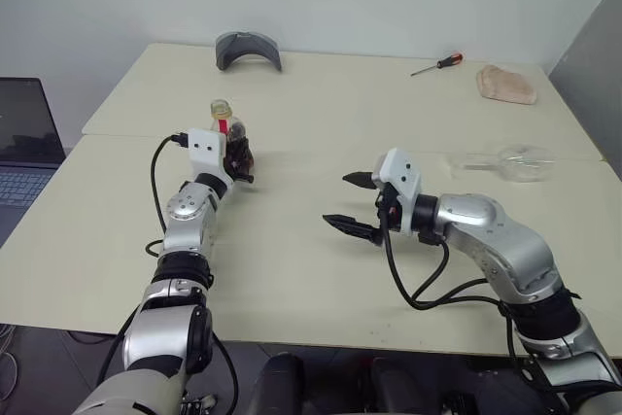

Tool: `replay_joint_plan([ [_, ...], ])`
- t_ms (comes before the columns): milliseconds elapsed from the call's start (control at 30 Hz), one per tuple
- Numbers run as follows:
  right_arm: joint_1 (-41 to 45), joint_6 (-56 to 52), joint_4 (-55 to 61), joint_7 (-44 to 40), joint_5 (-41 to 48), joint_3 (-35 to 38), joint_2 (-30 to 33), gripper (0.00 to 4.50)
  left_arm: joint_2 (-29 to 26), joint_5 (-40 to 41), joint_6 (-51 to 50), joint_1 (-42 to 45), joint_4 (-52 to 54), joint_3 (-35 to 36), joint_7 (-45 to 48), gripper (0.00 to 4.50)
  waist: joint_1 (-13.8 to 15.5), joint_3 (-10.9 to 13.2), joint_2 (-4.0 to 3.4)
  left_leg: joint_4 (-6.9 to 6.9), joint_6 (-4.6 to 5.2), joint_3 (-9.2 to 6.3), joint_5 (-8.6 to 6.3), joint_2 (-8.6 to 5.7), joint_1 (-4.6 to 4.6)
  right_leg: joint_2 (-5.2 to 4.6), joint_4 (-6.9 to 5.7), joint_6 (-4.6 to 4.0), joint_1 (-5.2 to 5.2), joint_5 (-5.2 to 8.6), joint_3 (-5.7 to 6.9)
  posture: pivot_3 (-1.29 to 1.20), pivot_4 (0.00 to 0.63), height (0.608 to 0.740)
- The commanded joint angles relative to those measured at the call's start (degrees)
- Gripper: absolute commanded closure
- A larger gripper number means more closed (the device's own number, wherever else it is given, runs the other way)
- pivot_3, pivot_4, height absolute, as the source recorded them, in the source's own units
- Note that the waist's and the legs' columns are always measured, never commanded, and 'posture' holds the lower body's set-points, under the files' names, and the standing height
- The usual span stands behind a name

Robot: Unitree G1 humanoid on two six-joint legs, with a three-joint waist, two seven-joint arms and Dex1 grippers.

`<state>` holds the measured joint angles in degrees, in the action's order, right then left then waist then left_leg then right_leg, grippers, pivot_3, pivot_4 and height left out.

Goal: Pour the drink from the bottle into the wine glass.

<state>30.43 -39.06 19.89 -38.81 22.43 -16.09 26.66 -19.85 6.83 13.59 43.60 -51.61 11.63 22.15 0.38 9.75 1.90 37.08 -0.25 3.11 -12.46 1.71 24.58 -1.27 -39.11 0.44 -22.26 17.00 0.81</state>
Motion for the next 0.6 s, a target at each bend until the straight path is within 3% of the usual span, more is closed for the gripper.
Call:
replay_joint_plan([
  [33, 0.48, 1.4, 1.04, -0.56, -1.39, -0.32, -0.31, 0.0, -0.61, 0.93, 3.68, 2.91, -2.73, 0.98, 0.69, 3.65, -0.16, 0.0, 0.0, 0.0, 0.0, 0.01, 0.0, 0.0, 0.0, 0.0, 0.0, -0.01, 0.0, -0.01, -0.01, 0.0, 0.15, 0.74],
  [300, -0.51, 0.94, 2.65, -0.84, -2.25, -0.32, -0.36, 0.0, -0.87, 0.64, 6.45, 4.22, -9.76, 1.92, -0.52, 3.65, -0.59, 0.0, 0.0, 0.01, 0.0, 0.01, 0.0, 0.0, -0.01, 0.0, -0.05, -0.02, -0.02, -0.02, -0.01, 0.0, 0.15, 0.74],
  [600, -1.26, -0.42, 4.7, -1.44, -1.54, 0.49, 0.3, 0.0, 0.03, 1.66, 7.01, 0.84, -7.38, 2.45, 1.06, 0.67, -0.69, -0.01, 0.01, 0.01, 0.0, 0.04, 0.0, 0.02, -0.07, 0.01, -0.18, -0.03, -0.03, -0.02, -0.03, 0.0, 0.15, 0.74],
])
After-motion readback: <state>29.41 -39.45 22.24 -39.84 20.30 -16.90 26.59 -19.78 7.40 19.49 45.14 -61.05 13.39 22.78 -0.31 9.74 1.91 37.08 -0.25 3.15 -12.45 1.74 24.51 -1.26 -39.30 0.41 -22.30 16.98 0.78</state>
